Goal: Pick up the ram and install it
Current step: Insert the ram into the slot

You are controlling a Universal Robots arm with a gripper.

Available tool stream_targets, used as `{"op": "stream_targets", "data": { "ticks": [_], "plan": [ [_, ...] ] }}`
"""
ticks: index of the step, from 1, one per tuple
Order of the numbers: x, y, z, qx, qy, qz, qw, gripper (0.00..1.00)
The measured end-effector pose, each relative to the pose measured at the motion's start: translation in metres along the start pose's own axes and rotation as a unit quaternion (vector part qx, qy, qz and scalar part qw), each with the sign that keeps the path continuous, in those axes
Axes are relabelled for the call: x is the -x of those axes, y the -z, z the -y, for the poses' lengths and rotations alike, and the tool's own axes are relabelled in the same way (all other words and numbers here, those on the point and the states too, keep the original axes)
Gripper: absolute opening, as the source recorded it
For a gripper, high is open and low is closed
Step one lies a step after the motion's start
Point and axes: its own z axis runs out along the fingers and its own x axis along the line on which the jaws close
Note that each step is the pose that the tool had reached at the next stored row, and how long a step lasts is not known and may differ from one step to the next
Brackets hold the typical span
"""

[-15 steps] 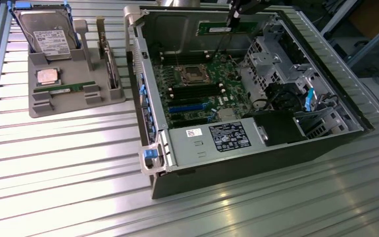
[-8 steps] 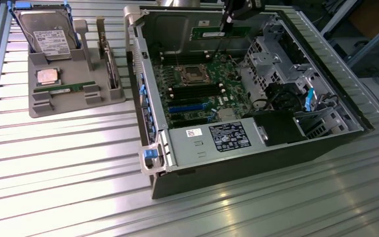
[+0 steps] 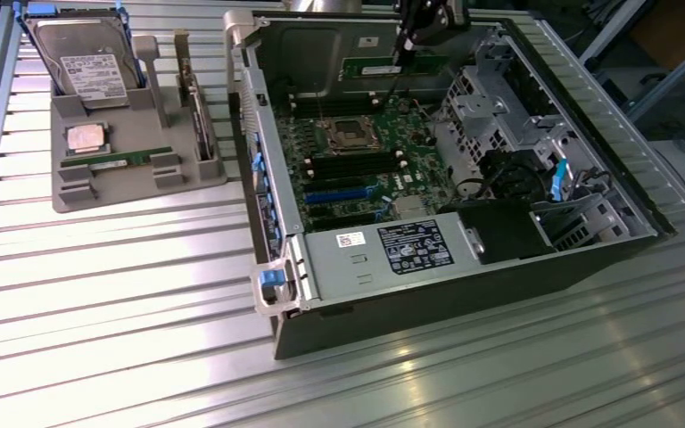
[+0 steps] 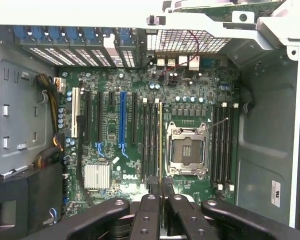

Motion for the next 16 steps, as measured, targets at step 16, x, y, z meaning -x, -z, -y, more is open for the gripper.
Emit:
{"op": "stream_targets", "data": {
  "ticks": [16],
  "plan": [
    [0.0,-0.017,0.0004,0.0,0.0,0.0,1.0,0.12]
  ]
}}
